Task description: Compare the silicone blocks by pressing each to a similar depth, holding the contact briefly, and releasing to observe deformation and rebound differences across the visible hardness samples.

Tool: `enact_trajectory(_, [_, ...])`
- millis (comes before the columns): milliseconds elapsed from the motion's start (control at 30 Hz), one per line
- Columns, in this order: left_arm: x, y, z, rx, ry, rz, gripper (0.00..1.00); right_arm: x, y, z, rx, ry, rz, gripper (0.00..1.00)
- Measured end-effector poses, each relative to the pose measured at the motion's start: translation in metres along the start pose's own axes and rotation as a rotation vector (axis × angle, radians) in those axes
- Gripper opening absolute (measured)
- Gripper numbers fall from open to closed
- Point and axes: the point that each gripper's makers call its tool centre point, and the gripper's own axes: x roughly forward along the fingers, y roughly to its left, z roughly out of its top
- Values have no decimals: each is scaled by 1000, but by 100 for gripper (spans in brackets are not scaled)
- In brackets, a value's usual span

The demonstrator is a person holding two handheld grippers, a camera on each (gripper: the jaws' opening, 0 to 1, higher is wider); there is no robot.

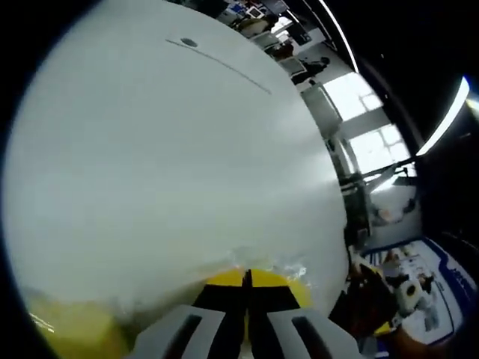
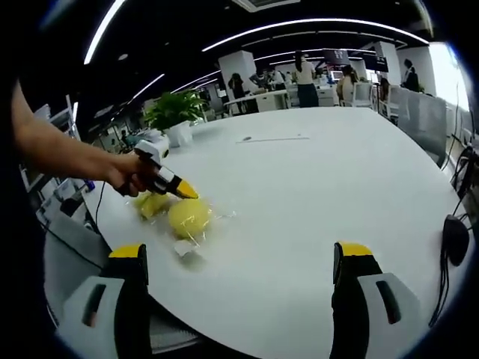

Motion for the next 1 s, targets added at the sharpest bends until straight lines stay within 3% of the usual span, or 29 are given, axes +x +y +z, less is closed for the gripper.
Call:
enact_trajectory(100, [-3, -1, 1, 27, 4, 18, 0, 1, 1, 3, -5, -5, 8, 97])
enact_trajectory(200, [-6, -6, 3, -14, -4, -4, 0, 1, 2, 7, -7, -16, 9, 97])
enact_trajectory(433, [-20, -35, 21, 37, -102, -62, 0, 2, 8, 5, -23, -14, 13, 97])
enact_trajectory(533, [-26, -43, 26, 58, -112, -76, 0, 1, 8, 8, -10, -32, 13, 97])
enact_trajectory(767, [-40, -74, 37, 152, -169, -117, 0, -5, 11, 15, -27, -61, 22, 97])
enact_trajectory(933, [-57, -95, 54, 287, -241, -94, 0, -10, 10, 26, -38, -97, 19, 97])
enact_trajectory(1000, [-65, -103, 59, 284, -255, -110, 0, -11, 11, 31, -26, -111, 23, 97])
